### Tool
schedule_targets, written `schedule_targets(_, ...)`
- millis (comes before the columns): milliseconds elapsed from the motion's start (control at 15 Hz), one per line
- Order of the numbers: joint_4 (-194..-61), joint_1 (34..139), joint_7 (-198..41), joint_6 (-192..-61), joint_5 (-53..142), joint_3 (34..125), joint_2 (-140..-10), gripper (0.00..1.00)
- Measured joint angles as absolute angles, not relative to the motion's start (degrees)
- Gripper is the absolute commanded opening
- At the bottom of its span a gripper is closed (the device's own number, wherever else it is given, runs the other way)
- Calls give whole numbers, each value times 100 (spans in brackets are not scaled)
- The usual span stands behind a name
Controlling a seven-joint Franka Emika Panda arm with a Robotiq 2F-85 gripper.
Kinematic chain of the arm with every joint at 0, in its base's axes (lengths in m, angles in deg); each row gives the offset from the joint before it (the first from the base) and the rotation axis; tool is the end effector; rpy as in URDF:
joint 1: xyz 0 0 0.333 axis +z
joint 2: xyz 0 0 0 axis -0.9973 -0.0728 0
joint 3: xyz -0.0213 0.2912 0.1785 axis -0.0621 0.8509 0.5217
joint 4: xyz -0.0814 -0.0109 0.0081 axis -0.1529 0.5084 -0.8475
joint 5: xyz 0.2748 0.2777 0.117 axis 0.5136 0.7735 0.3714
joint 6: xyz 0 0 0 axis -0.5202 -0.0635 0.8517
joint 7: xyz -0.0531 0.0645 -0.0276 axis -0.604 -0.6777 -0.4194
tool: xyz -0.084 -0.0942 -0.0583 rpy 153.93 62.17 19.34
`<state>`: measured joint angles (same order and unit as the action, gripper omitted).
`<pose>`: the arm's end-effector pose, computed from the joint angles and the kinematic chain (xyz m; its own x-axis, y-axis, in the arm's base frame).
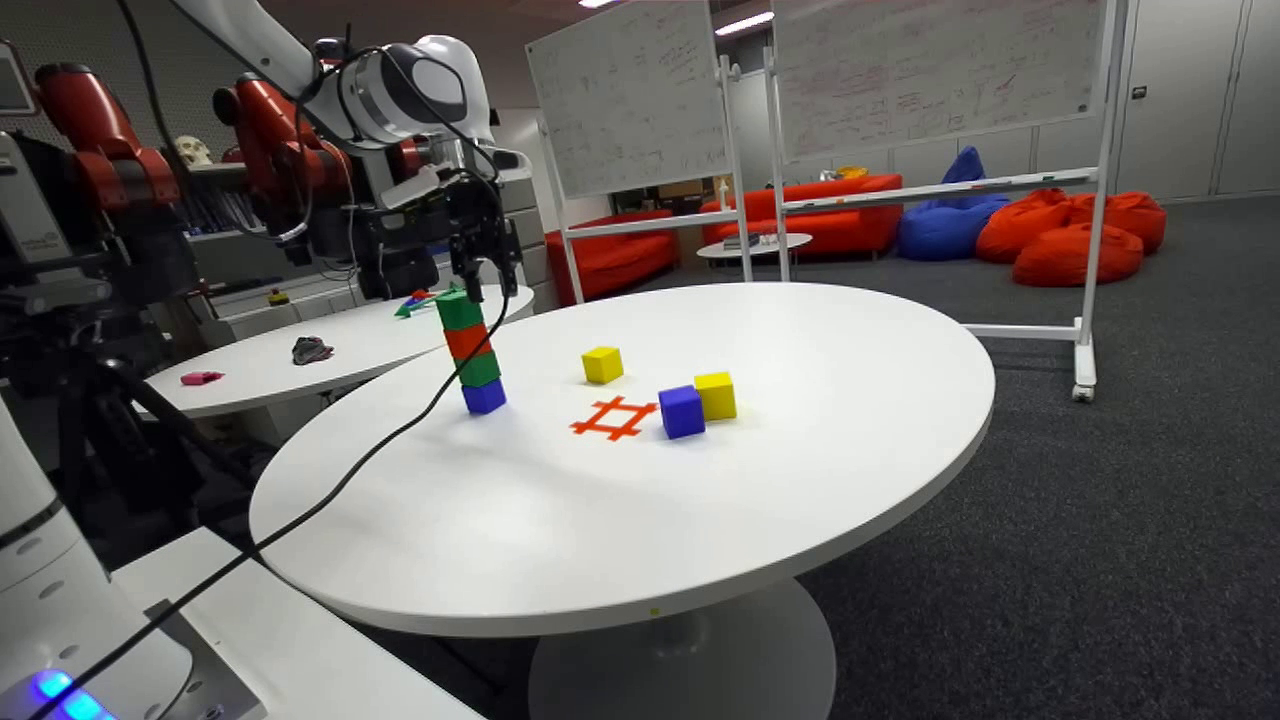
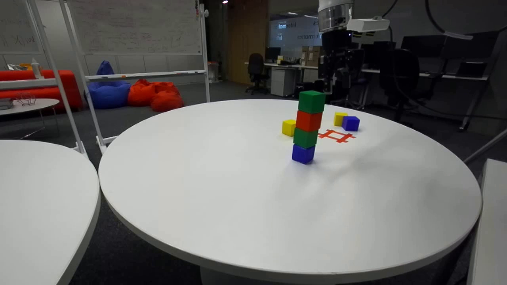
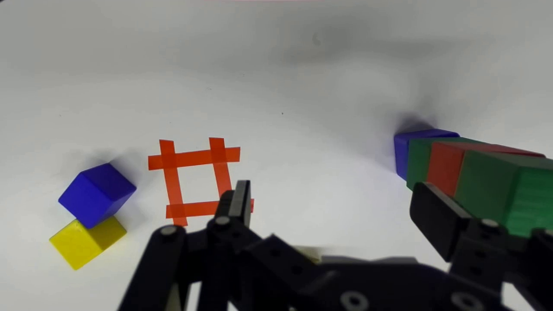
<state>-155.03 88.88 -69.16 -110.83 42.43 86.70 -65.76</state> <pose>0.5566 0.0548 0.3356 0.9882 -0.0830 -0.1287 -0.0707 -0.9927 0.0973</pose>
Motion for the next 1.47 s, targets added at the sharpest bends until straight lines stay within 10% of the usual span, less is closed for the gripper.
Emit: schedule_targets(1467, -15504, 8975, -6917, -11335, 4148, 8662, -6577, 100)
